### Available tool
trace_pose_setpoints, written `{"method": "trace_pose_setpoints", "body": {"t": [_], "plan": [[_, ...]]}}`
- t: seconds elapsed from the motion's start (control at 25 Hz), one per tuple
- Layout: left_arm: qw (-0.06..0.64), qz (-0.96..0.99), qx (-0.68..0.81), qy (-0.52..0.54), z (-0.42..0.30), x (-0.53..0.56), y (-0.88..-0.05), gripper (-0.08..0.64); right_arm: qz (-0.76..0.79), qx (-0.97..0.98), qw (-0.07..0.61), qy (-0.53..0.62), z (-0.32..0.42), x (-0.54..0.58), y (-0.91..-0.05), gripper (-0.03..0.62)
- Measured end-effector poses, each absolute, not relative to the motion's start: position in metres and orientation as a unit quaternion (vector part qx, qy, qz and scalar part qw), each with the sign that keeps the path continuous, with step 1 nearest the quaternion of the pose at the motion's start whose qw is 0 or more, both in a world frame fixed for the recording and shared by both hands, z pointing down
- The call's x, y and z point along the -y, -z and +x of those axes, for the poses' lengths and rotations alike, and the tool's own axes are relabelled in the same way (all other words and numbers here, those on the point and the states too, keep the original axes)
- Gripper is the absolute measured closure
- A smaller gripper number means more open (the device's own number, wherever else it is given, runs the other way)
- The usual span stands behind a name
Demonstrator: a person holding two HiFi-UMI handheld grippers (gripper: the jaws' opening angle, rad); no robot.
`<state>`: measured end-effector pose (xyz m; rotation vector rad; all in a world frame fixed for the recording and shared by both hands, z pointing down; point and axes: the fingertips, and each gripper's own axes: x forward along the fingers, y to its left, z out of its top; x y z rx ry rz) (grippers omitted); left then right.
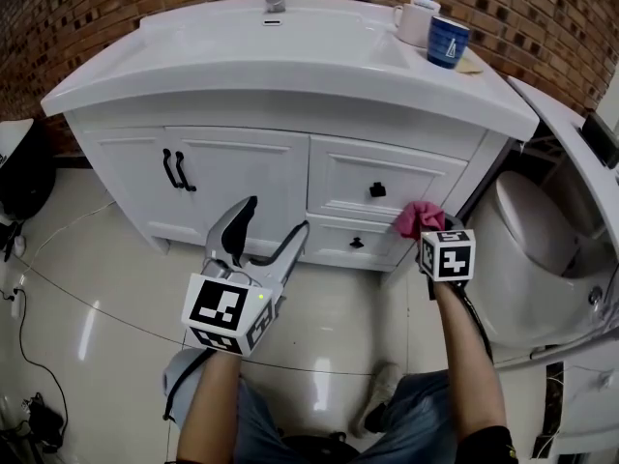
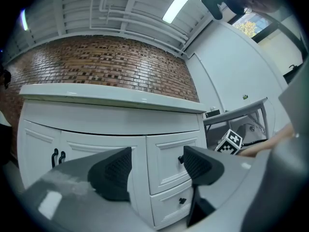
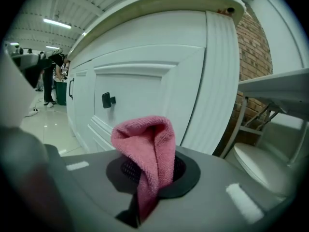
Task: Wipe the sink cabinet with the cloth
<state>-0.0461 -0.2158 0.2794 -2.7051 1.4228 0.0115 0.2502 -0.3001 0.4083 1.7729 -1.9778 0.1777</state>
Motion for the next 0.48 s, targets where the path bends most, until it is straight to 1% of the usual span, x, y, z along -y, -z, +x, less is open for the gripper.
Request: {"method": "trace_pose_setpoints", "body": {"t": [0.12, 0.2, 0.32, 0.48], "plan": [[0.041, -0.885, -0.464, -0.003, -0.042, 0.217, -0.281, 0.218, 0.649, 0.716, 0.253, -0.044, 0.240, 0.297, -0.408, 0.551], [0.042, -0.885, -0.464, -0.002, -0.042, 0.217, -0.281, 0.218, 0.626, 0.734, 0.261, -0.043, 0.213, 0.296, -0.418, 0.551], [0.043, -0.882, -0.468, -0.002, -0.045, 0.218, -0.280, 0.218, 0.554, 0.792, 0.251, -0.044, 0.142, 0.297, -0.434, 0.551], [0.042, -0.879, -0.476, 0.002, -0.052, 0.217, -0.283, 0.218, 0.478, 0.853, 0.203, -0.047, 0.050, 0.309, -0.436, 0.551]]}}
